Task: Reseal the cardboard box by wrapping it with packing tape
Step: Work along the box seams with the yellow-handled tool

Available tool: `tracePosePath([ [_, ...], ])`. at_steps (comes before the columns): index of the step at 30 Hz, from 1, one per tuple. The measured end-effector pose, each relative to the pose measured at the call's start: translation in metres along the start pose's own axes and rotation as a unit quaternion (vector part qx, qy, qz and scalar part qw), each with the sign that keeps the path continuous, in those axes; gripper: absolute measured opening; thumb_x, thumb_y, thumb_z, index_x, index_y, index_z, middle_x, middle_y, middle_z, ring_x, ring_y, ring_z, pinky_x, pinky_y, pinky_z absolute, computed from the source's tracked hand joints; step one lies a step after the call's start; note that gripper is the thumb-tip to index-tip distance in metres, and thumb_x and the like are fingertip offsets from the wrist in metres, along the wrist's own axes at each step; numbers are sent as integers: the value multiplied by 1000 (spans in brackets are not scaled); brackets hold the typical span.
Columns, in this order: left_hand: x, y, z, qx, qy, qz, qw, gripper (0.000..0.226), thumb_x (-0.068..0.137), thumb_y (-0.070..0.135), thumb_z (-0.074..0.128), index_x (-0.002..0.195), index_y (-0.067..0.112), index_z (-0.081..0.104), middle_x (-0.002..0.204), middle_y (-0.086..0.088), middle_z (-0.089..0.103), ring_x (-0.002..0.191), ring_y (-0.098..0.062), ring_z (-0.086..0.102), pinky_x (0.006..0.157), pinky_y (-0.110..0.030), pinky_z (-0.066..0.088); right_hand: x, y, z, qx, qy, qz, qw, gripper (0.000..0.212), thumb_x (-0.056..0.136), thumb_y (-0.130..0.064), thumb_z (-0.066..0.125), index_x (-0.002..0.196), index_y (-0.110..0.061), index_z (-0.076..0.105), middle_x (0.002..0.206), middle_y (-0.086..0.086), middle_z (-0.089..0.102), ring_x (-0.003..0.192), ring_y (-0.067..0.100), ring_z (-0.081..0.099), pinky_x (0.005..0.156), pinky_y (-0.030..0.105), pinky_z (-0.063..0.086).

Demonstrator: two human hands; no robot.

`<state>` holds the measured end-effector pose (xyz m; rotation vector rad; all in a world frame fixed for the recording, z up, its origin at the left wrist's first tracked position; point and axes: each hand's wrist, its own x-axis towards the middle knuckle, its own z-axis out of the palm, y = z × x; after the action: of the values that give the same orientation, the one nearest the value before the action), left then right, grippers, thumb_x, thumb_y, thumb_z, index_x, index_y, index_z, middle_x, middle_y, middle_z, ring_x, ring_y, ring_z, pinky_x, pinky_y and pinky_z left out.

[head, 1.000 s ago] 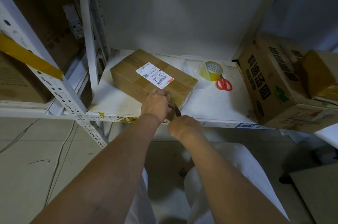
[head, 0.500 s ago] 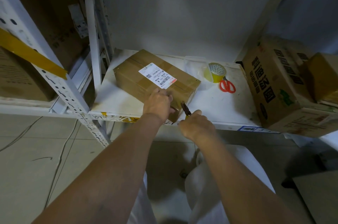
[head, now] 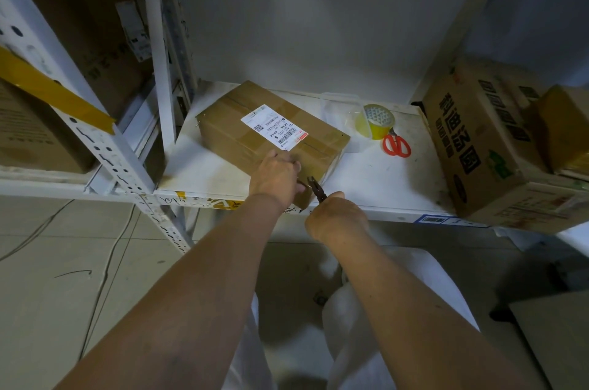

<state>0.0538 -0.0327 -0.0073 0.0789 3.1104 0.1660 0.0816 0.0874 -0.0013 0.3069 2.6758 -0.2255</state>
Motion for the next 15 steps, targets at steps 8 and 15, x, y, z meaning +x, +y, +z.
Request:
tracePosePath([
  [8,-1,0,0,11,-5,0,1000,50,91,47,54,131,19,53,133,-1,49,119,-23,37,98,-33,41,2,4,12,-14,68,-24,997,23,91,-30,53,108,-16,43,103,7,61,94,22,61,68,32,51],
  [15,-1,0,-1,1,-2,-1,1000,48,90,45,56,130,19,54,133,0,50,117,-22,37,98,-34,42,7,13,20,26,88,-72,993,25,94,-37,47,105,-15,44,98,6,63,89,21,62,70,31,52],
])
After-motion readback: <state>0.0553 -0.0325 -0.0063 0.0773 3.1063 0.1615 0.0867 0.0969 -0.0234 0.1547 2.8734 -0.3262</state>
